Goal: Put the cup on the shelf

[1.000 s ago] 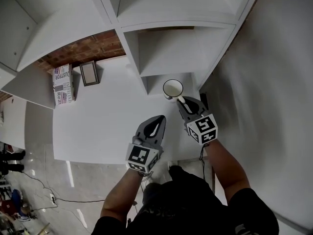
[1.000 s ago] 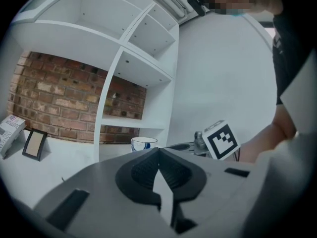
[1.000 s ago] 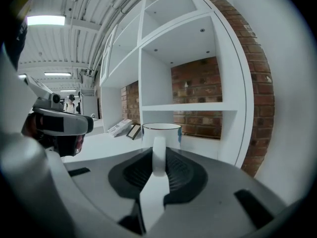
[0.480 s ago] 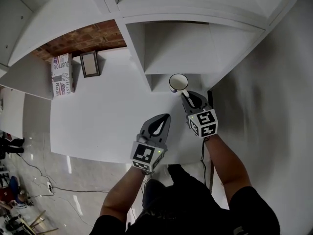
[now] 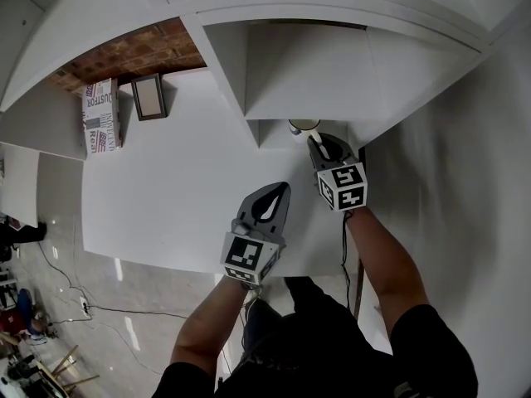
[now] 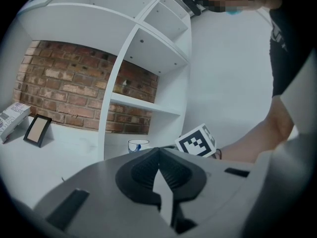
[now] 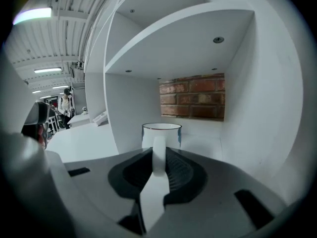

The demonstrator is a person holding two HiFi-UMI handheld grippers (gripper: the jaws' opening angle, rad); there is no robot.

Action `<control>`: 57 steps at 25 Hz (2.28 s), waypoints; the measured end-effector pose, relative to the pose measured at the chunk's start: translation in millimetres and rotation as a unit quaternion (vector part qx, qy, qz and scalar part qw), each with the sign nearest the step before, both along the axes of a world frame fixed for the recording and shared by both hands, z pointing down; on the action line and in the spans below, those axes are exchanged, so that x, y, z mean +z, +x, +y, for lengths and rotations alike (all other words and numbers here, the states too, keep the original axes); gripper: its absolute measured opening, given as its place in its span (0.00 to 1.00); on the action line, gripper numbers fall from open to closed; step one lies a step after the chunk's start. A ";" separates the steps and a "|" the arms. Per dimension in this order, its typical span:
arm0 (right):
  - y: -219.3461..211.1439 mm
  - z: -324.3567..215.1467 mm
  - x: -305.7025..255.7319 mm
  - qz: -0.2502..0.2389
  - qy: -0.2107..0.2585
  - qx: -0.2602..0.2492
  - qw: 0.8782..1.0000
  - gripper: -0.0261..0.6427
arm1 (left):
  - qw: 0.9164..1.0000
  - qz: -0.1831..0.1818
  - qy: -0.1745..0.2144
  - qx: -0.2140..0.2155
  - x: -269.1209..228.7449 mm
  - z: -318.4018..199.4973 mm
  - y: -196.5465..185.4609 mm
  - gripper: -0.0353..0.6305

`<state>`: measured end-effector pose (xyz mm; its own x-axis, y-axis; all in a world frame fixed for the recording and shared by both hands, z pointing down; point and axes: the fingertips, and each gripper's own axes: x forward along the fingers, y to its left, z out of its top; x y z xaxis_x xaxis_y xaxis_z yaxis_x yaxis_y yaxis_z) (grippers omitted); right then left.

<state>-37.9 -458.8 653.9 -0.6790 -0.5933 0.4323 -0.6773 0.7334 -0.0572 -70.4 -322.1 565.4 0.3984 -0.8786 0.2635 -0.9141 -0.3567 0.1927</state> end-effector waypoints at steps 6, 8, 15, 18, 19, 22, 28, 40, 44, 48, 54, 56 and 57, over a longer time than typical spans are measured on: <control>-6.1 -14.2 4.8 -0.001 -0.004 0.007 1.000 0.13 | 1.000 0.001 0.001 -0.009 -0.6 -0.8 -4.4 0.06; -8.2 -18.2 5.8 -0.002 -0.002 0.008 1.000 0.13 | 1.000 0.002 -0.003 -0.012 2.8 0.9 -5.8 0.06; -11.7 -26.8 11.0 -0.002 0.004 0.012 1.000 0.13 | 1.000 0.006 -0.010 -0.019 8.7 3.9 -8.5 0.06; -13.0 -27.7 12.9 0.001 0.005 0.013 1.000 0.13 | 1.000 0.008 -0.009 -0.019 7.0 3.6 -7.9 0.06; -13.5 -28.0 13.0 0.000 0.005 0.014 1.000 0.13 | 1.000 0.009 -0.011 -0.020 8.6 3.9 -8.3 0.06; -13.8 -28.2 13.7 -0.003 0.003 0.017 1.000 0.13 | 1.000 0.011 -0.015 -0.021 12.7 4.9 -9.0 0.06; -10.9 -26.4 20.1 0.006 -0.012 0.023 1.000 0.15 | 1.000 0.015 -0.013 -0.019 8.3 7.7 -6.6 0.06; -10.2 -22.3 27.3 0.002 -0.032 0.020 0.999 0.28 | 1.000 0.012 -0.015 -0.023 12.0 17.7 -10.4 0.06; -8.4 -20.3 25.6 0.003 -0.030 0.024 0.999 0.32 | 1.000 0.013 -0.013 -0.024 8.0 20.1 -10.6 0.06; -4.0 -19.1 21.0 0.004 -0.025 0.032 0.999 0.37 | 1.000 0.010 -0.014 -0.020 7.0 24.0 -10.2 0.06; 7.0 -9.6 10.7 0.003 -0.013 0.047 0.999 0.36 | 1.000 0.006 -0.005 -0.011 -2.7 32.9 -8.6 0.06; 10.8 -3.7 3.1 -0.002 -0.007 0.056 0.998 0.34 | 1.000 0.004 -0.010 -0.004 -5.2 39.1 -8.1 0.06; 12.9 0.0 -1.3 -0.005 -0.004 0.060 0.998 0.33 | 1.000 0.002 -0.013 0.002 -7.0 42.7 -7.5 0.06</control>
<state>-25.0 -458.7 652.5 -0.6068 -0.6678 0.4310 -0.7601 0.6461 -0.0691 -77.9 -279.4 558.4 0.4024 -0.8702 0.2842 -0.9122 -0.3547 0.2053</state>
